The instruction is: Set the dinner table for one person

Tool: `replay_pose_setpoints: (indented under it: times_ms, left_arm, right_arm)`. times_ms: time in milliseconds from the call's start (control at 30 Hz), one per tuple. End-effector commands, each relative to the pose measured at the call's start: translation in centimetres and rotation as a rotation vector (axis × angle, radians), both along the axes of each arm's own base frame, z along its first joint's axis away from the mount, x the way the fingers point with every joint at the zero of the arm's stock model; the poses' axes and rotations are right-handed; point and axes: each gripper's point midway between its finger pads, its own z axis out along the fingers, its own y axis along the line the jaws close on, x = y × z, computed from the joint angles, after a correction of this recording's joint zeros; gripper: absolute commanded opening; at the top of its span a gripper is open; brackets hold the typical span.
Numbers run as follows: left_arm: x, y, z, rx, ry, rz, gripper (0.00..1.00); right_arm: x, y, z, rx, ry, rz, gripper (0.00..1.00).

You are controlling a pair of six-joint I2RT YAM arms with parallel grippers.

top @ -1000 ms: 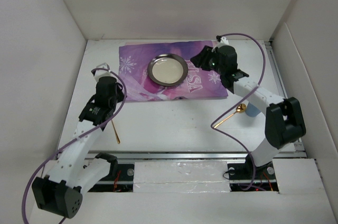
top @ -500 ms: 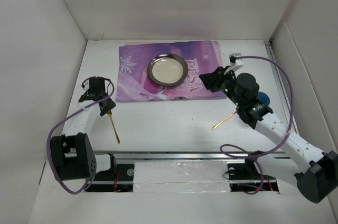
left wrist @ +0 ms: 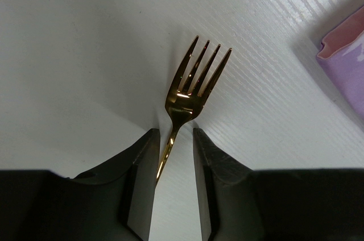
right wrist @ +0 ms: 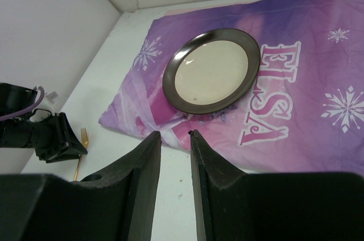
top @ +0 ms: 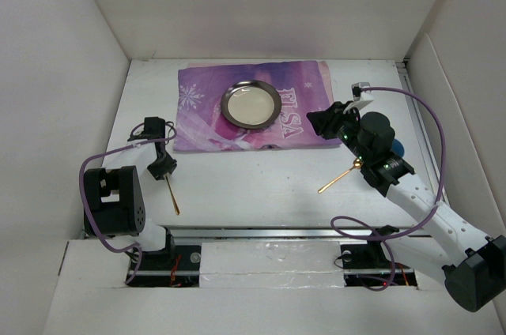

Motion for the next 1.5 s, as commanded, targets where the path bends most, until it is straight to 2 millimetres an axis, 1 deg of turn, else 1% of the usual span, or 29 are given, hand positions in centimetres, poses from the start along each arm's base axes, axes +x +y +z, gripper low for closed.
replay_pose_setpoints:
  times_ms: [0,100,133,200,300,467,567,667,733,800,833,900,933,967,1000,1033,1067,1100,1133,1167,1200,1233,1267,1300,1333,1367,1400,1433,1467]
  left_arm:
    - [-1.6,-0.7,-1.4,-0.002,0.079,-0.021,0.25]
    - [-2.1,-1.1,-2.5,-0.01,0.13,-0.036,0.17]
    - [-2.1,-1.1,-2.6,-0.013,0.135,-0.038,0.12]
    - [-2.0,-1.2,-2.5,-0.016,0.123,-0.039,0.1]
    - [-1.8,-1.4,-2.2,-0.016,0.105,-0.05,0.01]
    - [-1.4,-1.8,-1.9,-0.034,0.087,-0.069,0.0]
    - [-0.3,-2.4,-0.5,-0.061,0.013,-0.103,0.0]
    - [2.0,-2.7,3.3,-0.067,-0.133,-0.14,0.0]
    - [3.9,-2.5,7.5,-0.042,-0.254,-0.166,0.0]
    - [4.7,-2.6,10.5,-0.035,-0.338,-0.191,0.0]
    - [5.8,-2.7,12.6,-0.03,-0.398,-0.195,0.0]
    - [7.2,-3.0,14.4,-0.02,-0.447,-0.211,0.0]
    - [8.5,-3.4,16.0,-0.015,-0.488,-0.227,0.0]
    - [9.5,-3.9,16.6,-0.034,-0.509,-0.25,0.0]
    - [10.6,-4.1,15.7,-0.048,-0.478,-0.262,0.0]
    - [12.1,-4.7,17.0,-0.047,-0.504,-0.293,0.0]
    - [13.3,-5.2,17.1,-0.045,-0.503,-0.326,0.0]
    - [14.4,-5.4,14.7,-0.039,-0.421,-0.335,0.0]
    - [16.4,-5.8,16.4,-0.018,-0.449,-0.346,0.0]
    - [17.1,-6.6,16.2,0.022,-0.424,-0.382,0.0]
    - [19.1,-7.3,13.9,0.018,-0.358,-0.399,0.0]
    - [19.9,-7.4,15.3,0.021,-0.395,-0.398,0.0]
    - [20.5,-8.8,15.5,-0.007,-0.399,-0.44,0.0]
    - [21.4,-8.9,13.7,-0.011,-0.359,-0.445,0.0]
    - [22.7,-9.6,15.0,0.002,-0.391,-0.46,0.0]
    - [23.1,-8.9,14.9,0.038,-0.37,-0.447,0.0]
    - [23.6,-9.2,13.0,0.053,-0.324,-0.472,0.0]
    - [24.7,-9.9,14.0,0.065,-0.346,-0.489,0.0]
    - [24.7,-9.6,13.8,0.078,-0.32,-0.498,0.0]
  right_arm:
    - [-0.1,0.0,1.1,0.005,-0.042,0.013,0.33]
    - [0.0,-0.6,1.3,0.008,-0.05,-0.01,0.33]
    - [0.2,-0.9,1.4,0.009,-0.052,-0.022,0.33]
    - [0.2,-0.9,1.2,0.007,-0.048,-0.022,0.33]
    - [0.4,-1.2,0.9,0.002,-0.04,-0.031,0.34]
    - [0.9,-2.2,0.9,0.009,-0.034,-0.067,0.34]
    - [0.7,-2.2,0.9,0.011,-0.035,-0.062,0.34]
    - [0.9,-2.0,0.6,0.009,-0.032,-0.053,0.34]
    - [1.0,-1.6,0.3,0.008,-0.022,-0.035,0.34]
    - [1.2,-1.4,0.2,0.008,-0.021,-0.03,0.34]
    - [1.2,-1.4,0.2,0.005,-0.021,-0.031,0.34]
    - [1.4,-1.5,0.1,0.005,-0.019,-0.041,0.34]
    - [1.4,-1.5,0.1,0.003,-0.02,-0.041,0.34]
    - [1.5,-1.5,0.1,0.005,-0.02,-0.041,0.34]
    - [1.5,-1.4,-0.1,0.005,-0.015,-0.038,0.35]
    - [1.6,-1.3,-0.1,0.005,-0.015,-0.032,0.35]
    - [1.6,-1.2,-0.3,0.003,-0.013,-0.03,0.35]
    - [1.6,-1.2,-0.3,0.001,-0.013,-0.031,0.35]
    - [1.7,-1.3,-0.5,0.001,-0.007,-0.036,0.35]
    - [1.7,-1.3,-0.4,0.002,-0.013,-0.036,0.34]
    - [1.6,-1.0,-0.7,-0.004,-0.01,-0.03,0.34]
    - [1.7,-1.0,-0.7,-0.004,-0.01,-0.031,0.34]
    - [1.6,-1.0,-0.7,-0.006,-0.013,-0.03,0.34]
    - [1.4,-0.7,-0.7,-0.006,-0.016,-0.02,0.34]
    - [1.5,-0.8,-0.6,-0.005,-0.019,-0.025,0.34]
    - [1.4,-0.5,-0.7,-0.004,-0.019,-0.02,0.35]
    - [1.4,-0.5,-0.7,-0.007,-0.02,-0.022,0.34]
    - [1.4,-0.2,-0.9,-0.013,-0.015,-0.014,0.35]
    - [1.4,-0.2,-1.0,-0.012,-0.013,-0.015,0.35]
